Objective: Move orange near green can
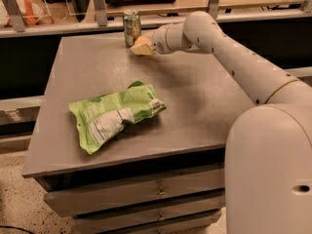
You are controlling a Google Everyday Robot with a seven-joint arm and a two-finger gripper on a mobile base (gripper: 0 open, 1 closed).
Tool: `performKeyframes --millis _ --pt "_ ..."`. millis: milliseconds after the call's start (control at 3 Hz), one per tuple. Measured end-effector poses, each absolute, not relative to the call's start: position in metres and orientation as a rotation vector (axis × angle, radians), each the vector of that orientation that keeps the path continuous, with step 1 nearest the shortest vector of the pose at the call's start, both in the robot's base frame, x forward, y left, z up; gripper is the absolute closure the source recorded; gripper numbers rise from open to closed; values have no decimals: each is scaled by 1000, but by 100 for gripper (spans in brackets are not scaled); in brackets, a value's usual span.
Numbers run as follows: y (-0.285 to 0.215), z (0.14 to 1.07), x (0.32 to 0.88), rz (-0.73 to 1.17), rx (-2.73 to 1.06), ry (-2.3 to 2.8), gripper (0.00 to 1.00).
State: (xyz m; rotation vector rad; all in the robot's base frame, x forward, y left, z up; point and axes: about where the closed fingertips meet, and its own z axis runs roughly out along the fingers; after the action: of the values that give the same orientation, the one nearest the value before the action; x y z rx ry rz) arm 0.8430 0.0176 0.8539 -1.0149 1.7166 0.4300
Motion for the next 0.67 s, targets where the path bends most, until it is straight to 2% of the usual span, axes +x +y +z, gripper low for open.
performKeyframes --millis 333,667 --pt "9 869 844 400 -1015 1689 0" --pt "-8 892 840 344 -987 1661 0"
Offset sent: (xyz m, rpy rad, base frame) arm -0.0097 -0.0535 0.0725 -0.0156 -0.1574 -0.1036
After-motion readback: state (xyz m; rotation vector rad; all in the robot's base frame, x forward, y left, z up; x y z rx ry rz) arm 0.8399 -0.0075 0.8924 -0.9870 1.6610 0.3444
